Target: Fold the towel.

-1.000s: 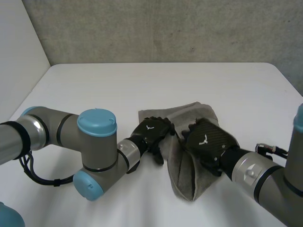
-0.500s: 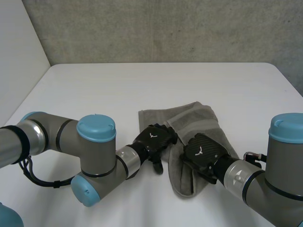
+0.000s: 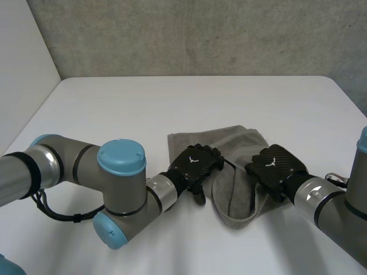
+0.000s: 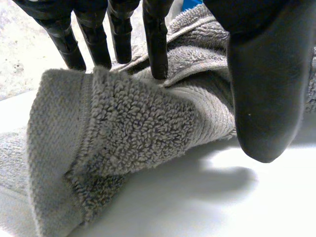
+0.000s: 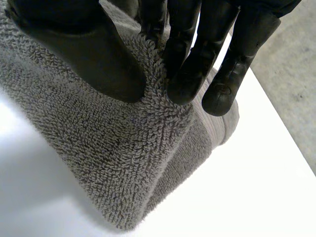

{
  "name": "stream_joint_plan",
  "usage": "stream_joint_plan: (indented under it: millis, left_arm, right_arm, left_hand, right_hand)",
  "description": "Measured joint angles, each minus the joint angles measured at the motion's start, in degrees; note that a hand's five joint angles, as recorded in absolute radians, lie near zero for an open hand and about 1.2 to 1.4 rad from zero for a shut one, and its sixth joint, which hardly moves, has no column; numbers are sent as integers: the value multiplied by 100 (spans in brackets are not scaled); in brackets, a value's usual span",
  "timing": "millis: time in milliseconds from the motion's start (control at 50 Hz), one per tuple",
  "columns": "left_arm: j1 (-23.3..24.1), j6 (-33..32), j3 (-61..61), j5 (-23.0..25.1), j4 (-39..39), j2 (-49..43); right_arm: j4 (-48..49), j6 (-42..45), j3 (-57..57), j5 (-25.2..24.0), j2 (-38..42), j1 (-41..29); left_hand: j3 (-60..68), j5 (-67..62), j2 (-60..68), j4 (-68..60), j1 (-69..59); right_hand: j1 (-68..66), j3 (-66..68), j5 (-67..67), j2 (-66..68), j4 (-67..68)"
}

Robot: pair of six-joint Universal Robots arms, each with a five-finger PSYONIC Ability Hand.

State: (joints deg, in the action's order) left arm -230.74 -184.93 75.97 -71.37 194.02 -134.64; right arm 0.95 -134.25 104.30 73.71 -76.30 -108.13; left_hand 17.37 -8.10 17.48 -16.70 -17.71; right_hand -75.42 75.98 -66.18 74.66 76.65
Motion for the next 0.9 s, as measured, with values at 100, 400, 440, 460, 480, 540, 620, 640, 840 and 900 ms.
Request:
stream_joint_plan:
  millis: [100,400,440,460,480,540,620,640,840,900]
  left_arm:
    - [65,12,-31,3,-1,5]
    - [383,325,-93,10,231,48]
    - [399,398,-95,10,259,60]
    - [407,445,-95,9,274,67]
    - [412,493,-95,10,285,72]
    - [416,570,-92,9,295,77]
    - [414,663,-85,9,298,93]
    - [412,694,-85,9,298,106]
    - [323,1333,-69,-6,398,408]
    - [267,1445,-27,-20,498,521]
  right_arm:
    - [2,-78,49,0,-56,178]
    - [13,-223,167,3,-221,384]
    - [15,-229,176,3,-247,414]
    - [17,-238,181,3,-263,437]
    - [17,-254,186,4,-279,461]
    - [17,-314,190,2,-304,510]
    - [15,-418,186,-3,-336,571]
    - [14,-437,182,-3,-346,586]
    - [17,-553,32,55,-498,615]
    - [14,-624,-45,80,-599,598]
  left_hand:
    - [107,-95,91,-138,-84]
    - [613,-573,585,-641,-613]
    - [742,-710,715,-789,-748]
    - [983,-952,960,-1039,-984]
    - [1262,-1227,1252,-1332,-1259]
    - [2873,-2728,2887,-2881,-2777]
    - [5242,-5156,5341,-5359,-5169]
    - [5694,-5508,5712,-5804,-5453]
    - [5909,-5666,5917,-6067,-5523]
    - [5909,-5667,5917,-6088,-5524]
  right_hand:
    - [0,0,0,0,0]
    - [-1,0,0,0,1]
    - [-1,0,0,0,2]
    - [-1,0,0,0,2]
    - [-1,0,0,0,2]
    - [-1,0,0,0,2]
    - [-1,0,0,0,2]
    - [-1,0,0,0,3]
    - [-1,0,0,0,27]
    - [-1,0,0,0,27]
